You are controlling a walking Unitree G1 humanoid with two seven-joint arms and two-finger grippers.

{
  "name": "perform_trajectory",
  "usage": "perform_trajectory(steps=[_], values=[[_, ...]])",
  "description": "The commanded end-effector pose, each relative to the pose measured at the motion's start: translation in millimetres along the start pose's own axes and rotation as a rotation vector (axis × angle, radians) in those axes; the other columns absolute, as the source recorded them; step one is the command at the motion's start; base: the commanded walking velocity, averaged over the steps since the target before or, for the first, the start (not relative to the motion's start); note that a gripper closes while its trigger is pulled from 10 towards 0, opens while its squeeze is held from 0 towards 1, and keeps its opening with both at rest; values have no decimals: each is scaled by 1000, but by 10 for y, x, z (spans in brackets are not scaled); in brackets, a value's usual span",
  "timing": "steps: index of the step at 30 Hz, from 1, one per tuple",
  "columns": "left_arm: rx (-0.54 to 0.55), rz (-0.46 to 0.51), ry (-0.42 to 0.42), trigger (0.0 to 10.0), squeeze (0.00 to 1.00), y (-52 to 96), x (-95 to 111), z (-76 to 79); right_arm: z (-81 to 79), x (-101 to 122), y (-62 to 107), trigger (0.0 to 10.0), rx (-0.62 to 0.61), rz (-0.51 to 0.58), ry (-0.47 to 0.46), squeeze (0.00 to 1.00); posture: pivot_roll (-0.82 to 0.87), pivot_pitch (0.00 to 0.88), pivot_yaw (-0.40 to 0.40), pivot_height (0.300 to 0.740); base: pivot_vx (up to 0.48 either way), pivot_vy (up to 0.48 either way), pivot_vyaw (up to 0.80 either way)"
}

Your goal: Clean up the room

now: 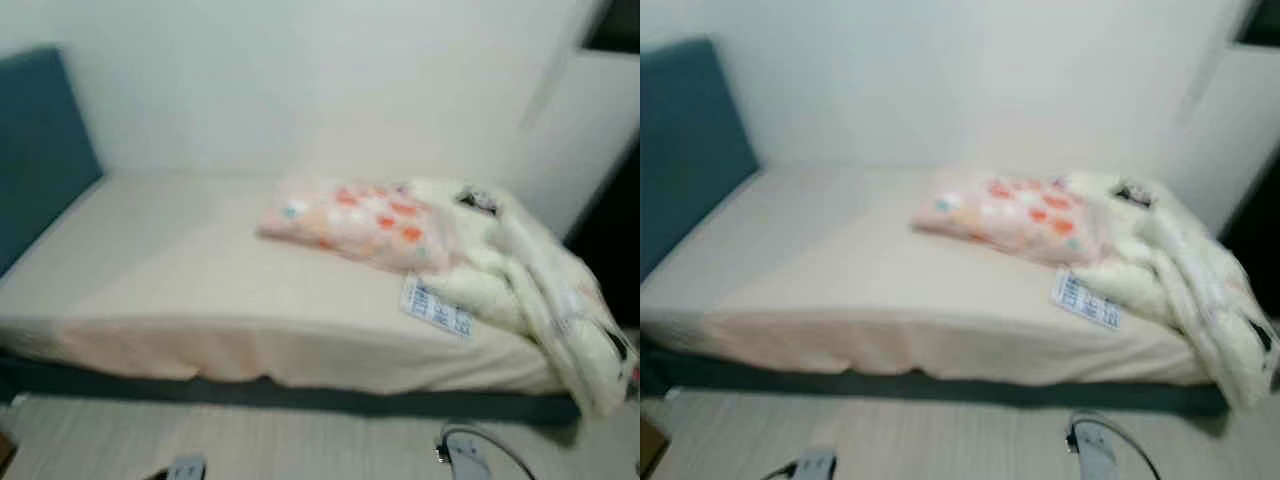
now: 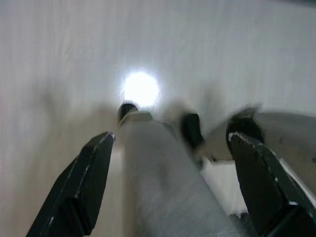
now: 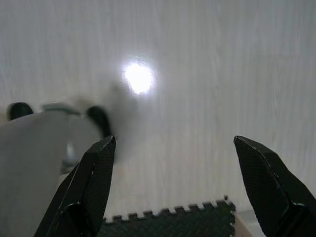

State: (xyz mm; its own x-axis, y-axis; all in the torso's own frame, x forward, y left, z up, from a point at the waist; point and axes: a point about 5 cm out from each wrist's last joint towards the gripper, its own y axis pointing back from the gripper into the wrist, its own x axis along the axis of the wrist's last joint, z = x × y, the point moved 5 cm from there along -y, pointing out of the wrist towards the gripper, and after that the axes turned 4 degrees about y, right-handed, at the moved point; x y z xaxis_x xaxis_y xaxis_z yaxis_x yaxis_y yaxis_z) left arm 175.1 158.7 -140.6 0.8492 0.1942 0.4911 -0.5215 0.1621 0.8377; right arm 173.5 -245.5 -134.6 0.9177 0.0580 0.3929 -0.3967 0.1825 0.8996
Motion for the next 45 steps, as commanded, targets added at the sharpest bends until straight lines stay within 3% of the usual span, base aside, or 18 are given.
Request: perform_trajectory(steps=[1, 29, 45], values=[[6, -29, -7, 10000, 0, 14, -92, -15, 16, 126, -2, 10000, -4, 33, -4, 0, -57, 0, -33, 716, 0, -480, 0], [-2, -37, -14, 10000, 0, 18, -121, -6, 37, 175, 3, 10000, 12, 66, 0, 0, -58, 0, -37, 716, 0, -480, 0], [-9, -40, -12, 10000, 0, 20, -146, 11, 63, 130, 5, 10000, 1, 63, 10, 0, -59, 0, -40, 716, 0, -480, 800]])
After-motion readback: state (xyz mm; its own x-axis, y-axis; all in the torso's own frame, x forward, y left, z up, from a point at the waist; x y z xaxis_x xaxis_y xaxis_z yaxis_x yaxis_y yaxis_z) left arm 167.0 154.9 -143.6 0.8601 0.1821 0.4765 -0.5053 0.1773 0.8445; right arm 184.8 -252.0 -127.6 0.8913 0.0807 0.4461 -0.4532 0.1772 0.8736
